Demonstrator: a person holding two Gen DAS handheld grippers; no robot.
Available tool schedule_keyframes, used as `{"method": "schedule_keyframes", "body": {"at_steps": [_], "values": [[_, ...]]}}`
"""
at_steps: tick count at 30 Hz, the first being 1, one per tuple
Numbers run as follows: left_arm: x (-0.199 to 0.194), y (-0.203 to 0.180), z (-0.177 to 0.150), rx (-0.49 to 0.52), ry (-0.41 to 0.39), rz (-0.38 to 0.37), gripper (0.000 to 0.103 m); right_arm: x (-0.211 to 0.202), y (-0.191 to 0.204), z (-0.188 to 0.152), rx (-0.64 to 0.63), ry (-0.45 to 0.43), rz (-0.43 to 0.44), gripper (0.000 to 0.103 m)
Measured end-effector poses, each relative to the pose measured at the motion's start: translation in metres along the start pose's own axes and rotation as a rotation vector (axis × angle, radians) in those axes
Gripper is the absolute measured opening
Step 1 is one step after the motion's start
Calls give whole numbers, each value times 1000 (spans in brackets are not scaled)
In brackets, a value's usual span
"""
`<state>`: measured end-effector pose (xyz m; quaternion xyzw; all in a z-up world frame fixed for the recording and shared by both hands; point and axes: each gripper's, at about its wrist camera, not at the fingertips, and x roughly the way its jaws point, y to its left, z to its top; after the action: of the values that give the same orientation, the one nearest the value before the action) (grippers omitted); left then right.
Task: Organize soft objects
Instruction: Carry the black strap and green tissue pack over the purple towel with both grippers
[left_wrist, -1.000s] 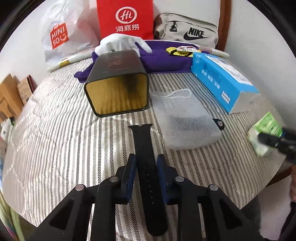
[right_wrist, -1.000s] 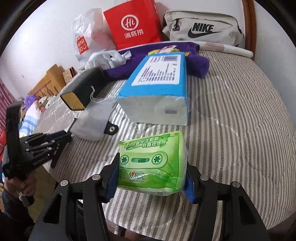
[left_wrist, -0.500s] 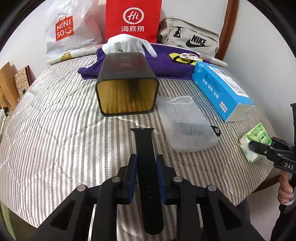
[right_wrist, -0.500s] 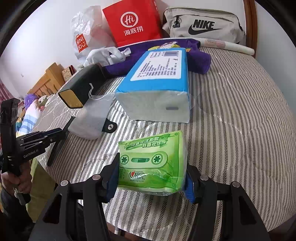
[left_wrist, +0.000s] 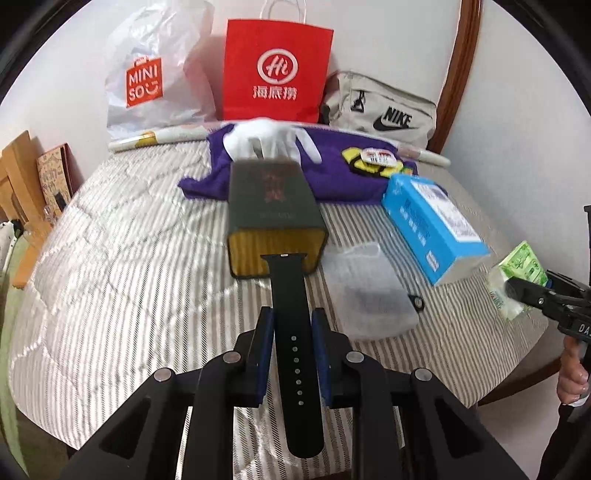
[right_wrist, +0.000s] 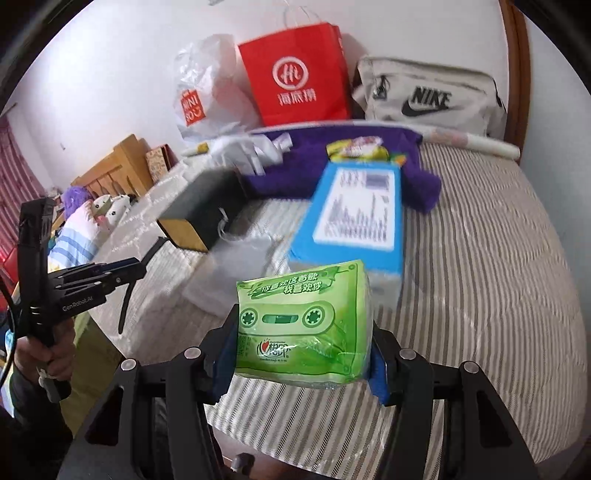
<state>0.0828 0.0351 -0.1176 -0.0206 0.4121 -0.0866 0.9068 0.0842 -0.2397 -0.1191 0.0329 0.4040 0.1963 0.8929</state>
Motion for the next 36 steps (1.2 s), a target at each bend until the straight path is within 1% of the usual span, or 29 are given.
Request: {"method": "schedule_keyframes", "body": {"at_steps": [6,12,14,20,24,30,36], "values": [[-13,4,25,-1,-43,-1,20,-10,2,30,-26,-40,-3,58],[-18,10,52,-11,-89,0,20,-8,1,64,-45,-62,-22,58],[-16,12,62,-14,-95,-12,20,-7,-1,74,-40,-73,-29,58],[-13,22,87,-28,-121,-18,20,3,-9,102,-14,-94,-51,58],[-10,26,104,-23,-137,4,20,11,-15,118,-3,-97,-64,58],[1,32,128,-38,-145,0,20,26,-22,138,8,-94,-82,58],[17,37,150,-52,-151,-20,20,47,-31,160,14,-87,-97,58]]}}
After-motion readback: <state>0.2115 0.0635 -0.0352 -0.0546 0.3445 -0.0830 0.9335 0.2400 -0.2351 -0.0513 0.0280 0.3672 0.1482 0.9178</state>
